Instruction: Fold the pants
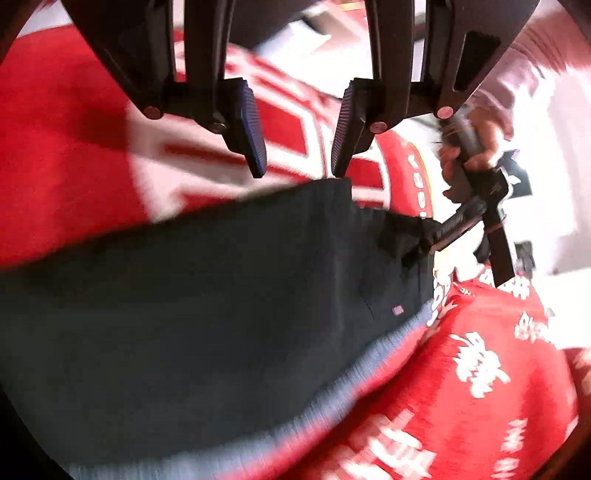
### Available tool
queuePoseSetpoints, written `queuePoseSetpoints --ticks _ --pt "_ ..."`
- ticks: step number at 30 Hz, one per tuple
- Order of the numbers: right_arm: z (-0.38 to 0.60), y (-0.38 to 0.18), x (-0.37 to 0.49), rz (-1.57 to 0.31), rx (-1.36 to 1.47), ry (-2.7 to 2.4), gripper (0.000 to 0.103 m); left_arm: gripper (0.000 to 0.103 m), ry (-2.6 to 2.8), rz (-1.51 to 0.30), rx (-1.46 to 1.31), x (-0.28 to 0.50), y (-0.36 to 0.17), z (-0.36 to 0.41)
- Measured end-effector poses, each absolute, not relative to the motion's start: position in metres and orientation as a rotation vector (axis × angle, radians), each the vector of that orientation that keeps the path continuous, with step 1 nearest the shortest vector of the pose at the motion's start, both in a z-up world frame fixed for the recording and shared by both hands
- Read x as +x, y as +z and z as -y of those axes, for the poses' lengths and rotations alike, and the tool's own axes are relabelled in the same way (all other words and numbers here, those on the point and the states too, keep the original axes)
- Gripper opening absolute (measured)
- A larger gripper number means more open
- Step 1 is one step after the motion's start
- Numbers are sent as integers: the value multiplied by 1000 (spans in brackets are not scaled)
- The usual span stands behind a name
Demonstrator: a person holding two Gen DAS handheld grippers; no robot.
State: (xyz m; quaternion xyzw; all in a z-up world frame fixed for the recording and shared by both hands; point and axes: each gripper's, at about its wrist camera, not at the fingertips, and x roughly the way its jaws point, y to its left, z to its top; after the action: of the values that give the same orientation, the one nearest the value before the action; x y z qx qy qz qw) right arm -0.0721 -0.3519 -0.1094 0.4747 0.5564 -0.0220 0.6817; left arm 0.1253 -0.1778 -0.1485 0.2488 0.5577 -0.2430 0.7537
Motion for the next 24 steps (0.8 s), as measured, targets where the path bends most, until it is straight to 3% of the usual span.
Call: queuePoseSetpoints --ticks 4,7,9,12,17,24 --pt "389 -83 -57 -1239 825 -184 41 103 -643 -1258 509 84 -158 224" --pt "399 -107 -54 -1323 755 -219 36 103 -656 -1304 571 52 -185 246" --pt "396 -107 -66 -1282 742 -198 35 103 -651 -1255 536 46 -184 239" --pt "394 -104 -78 -1306 782 -183 36 103 -633 -1330 521 62 -178 238" --pt "432 -90 -53 -1207 810 -205 36 103 -626 -1187 490 107 -151 273" --pt "457 -117 13 -1246 713 -227 36 103 -518 -1205 468 152 -197 319"
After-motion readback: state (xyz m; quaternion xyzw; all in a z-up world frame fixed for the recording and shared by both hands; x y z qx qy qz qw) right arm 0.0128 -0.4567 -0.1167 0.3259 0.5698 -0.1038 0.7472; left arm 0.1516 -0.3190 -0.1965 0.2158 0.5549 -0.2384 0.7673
